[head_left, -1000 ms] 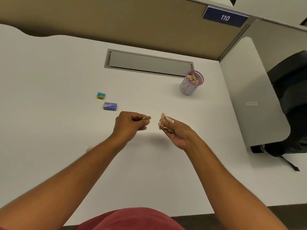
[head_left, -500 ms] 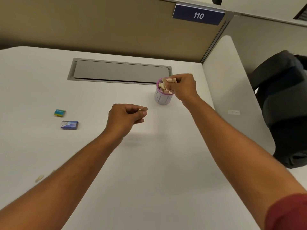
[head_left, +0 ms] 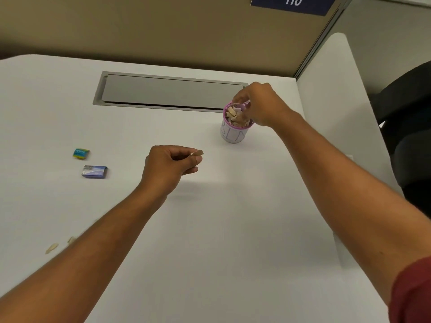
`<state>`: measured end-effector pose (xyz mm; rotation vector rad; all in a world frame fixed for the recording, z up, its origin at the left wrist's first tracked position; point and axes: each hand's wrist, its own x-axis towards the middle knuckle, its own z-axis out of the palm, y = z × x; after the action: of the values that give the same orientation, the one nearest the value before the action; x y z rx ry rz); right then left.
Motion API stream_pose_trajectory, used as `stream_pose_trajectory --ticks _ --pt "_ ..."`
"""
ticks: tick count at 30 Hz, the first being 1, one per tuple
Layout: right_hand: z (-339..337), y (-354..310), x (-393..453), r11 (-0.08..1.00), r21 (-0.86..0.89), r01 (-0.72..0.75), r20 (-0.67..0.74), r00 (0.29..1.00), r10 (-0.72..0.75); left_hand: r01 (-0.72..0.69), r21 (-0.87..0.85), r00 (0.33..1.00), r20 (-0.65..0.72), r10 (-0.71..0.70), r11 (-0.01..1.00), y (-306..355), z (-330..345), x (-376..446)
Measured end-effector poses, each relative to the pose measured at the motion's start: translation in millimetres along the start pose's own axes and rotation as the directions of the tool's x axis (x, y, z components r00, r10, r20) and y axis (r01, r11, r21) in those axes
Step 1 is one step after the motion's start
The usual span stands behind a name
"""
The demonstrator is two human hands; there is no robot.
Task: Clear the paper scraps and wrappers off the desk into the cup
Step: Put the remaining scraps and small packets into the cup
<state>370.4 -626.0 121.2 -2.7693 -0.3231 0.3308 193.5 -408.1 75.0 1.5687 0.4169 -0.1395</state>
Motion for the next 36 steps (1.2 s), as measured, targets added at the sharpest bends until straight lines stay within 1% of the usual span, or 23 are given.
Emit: stream_pose_trajectory --ticks 4,6,9,14,16,18,20,21,22,24,25,26,27,28,30,32,34,36 --pt "-0.5 -7.5 -4.0 0.999 -0.037 -0.008 -0.028 1.000 0.007 0.003 0.009 1.000 0.000 -0.003 1.000 0.8 3.5 -1.6" --pt "7.0 -11.8 -3.2 0.997 -0.061 -0.046 -0.024 0.999 0.044 0.005 0.013 1.000 0.000 -0.005 1.000 1.1 3.5 -2.7" --pt "19.9 -17.5 -2.0 0.988 -0.109 -0.111 0.046 0.992 0.117 0.011 0.012 1.000 -0.006 -0.011 1.000 1.4 0.8 -4.6" --pt "34.6 -22.9 -2.0 0.979 -0.177 -0.101 0.109 0.987 0.121 0.014 0.034 1.000 -0.015 -0.013 0.999 1.7 -3.8 -6.4" --pt "33.2 -22.9 -1.6 0.983 -0.160 -0.092 0.102 0.989 0.109 0.014 0.048 1.000 -0.013 -0.013 0.999 2.3 -2.8 -6.3" --pt "28.7 -20.0 -2.9 0.993 -0.095 -0.072 0.067 0.995 0.079 0.011 0.058 1.000 -0.006 -0.011 0.998 3.9 0.1 -5.6" --pt "24.8 -13.6 -9.3 0.999 -0.004 -0.053 -0.035 0.998 0.053 0.009 0.061 1.000 0.002 -0.009 0.998 6.6 3.9 -3.8" --pt "24.4 -9.2 -15.9 0.998 0.056 -0.024 -0.134 0.990 0.032 0.007 0.061 1.000 0.008 -0.008 0.998 8.3 6.0 -2.5" --pt "25.4 -4.3 -24.8 0.992 0.124 0.021 -0.263 0.965 0.013 0.004 0.062 1.000 0.013 -0.005 0.998 10.4 8.3 -0.7" --pt "35.0 6.8 -47.0 0.964 0.235 0.128 -0.513 0.858 0.011 -0.007 0.065 1.000 0.019 0.006 0.998 16.0 12.9 4.9" --pt "44.2 12.8 -58.7 0.955 0.255 0.153 -0.589 0.808 0.028 -0.013 0.069 1.000 0.021 0.012 0.998 20.0 15.5 8.7" --pt "56.7 18.0 -70.8 0.951 0.270 0.148 -0.621 0.782 0.054 -0.022 0.077 1.000 0.022 0.021 0.997 24.7 18.5 13.2" --pt "71.5 23.2 -83.1 0.948 0.291 0.129 -0.616 0.783 0.082 -0.036 0.092 0.999 0.023 0.034 0.995 30.1 22.2 18.4" --pt "87.2 28.4 -94.4 0.944 0.312 0.104 -0.584 0.805 0.104 -0.055 0.113 0.998 0.028 0.052 0.992 36.1 26.4 24.1" --pt "116.4 38.5 -113.3 0.943 0.331 0.040 -0.465 0.877 0.126 -0.105 0.175 0.994 0.051 0.098 0.979 48.7 38.3 36.7" --pt "141.1 43.9 -126.7 0.947 0.320 -0.027 -0.327 0.935 0.137 -0.178 0.304 0.984 0.082 0.161 0.936 61.2 54.8 51.5" --pt "161.0 41.6 -136.0 0.954 0.293 -0.061 -0.232 0.963 0.134 -0.273 0.484 0.962 0.127 0.242 0.831 71.4 74.5 67.0" --pt "176.3 36.1 -142.5 0.960 0.273 -0.064 -0.213 0.969 0.125 -0.354 0.644 0.933 0.189 0.307 0.679 77.7 93.1 81.5"
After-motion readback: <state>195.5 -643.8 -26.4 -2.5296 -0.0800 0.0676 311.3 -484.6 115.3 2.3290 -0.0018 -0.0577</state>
